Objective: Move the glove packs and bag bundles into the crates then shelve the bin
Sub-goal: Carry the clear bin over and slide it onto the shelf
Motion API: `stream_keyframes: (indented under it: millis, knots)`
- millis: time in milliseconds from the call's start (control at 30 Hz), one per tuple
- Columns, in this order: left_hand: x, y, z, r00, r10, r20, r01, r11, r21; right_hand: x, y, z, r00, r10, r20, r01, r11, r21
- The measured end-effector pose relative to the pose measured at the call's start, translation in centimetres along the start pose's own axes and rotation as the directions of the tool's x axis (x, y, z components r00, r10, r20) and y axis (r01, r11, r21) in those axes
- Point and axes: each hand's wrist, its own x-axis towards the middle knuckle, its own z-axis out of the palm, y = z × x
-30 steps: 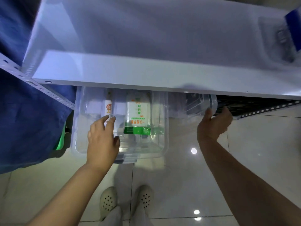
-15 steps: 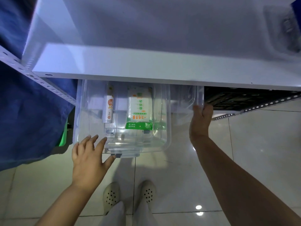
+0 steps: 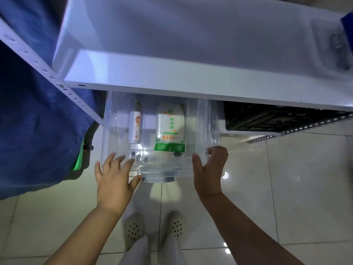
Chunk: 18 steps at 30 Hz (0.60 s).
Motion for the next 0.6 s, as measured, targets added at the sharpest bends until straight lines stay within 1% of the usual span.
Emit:
stream_keyframes:
  millis: [67,167,267,367,433,500,600]
  knots:
    - [-0.1,-1.1,-0.4,0.996,-0.085,-0.02,0.083,0.993,-0.086,-1.1,-1.1,1.0,1.0,-0.001,0.011,0.002,0.997,-0.073]
    - [-0.2,-3.0,-1.0,0.984,-0.181,0.001,0.177,0.962,-0.209,-2.8,-2.5,2.6,0.996,-0.051,0.071,0.069,0.959,-0.275]
    - [0.1,-4.6,-1.3,0.974,-0.22,0.055,0.225,0.913,-0.34,-3.8,-4.1,4.4,0.982,-0.106,0.154,0.161,0.899,-0.407]
    - [0.5,-6.1,-1.4,0.971,-0.224,0.088,0.239,0.849,-0.471,-4.7,-5.9,6.6,0.966,-0.164,0.202,0.241,0.856,-0.458]
    - [0.6,-7.1,-1.3,0.963,-0.251,0.095,0.265,0.832,-0.488,-5.4,-7.1,8.4,0.947,-0.209,0.244,0.305,0.824,-0.479]
    - [0.5,-8.3,-1.3,0.96,-0.268,0.079,0.273,0.841,-0.466,-6.2,-8.2,10.2,0.926,-0.243,0.29,0.362,0.792,-0.493]
    - [0.4,-9.7,-1.4,0.954,-0.293,0.059,0.286,0.839,-0.463,-7.2,-9.8,12.5,0.903,-0.241,0.356,0.401,0.773,-0.492]
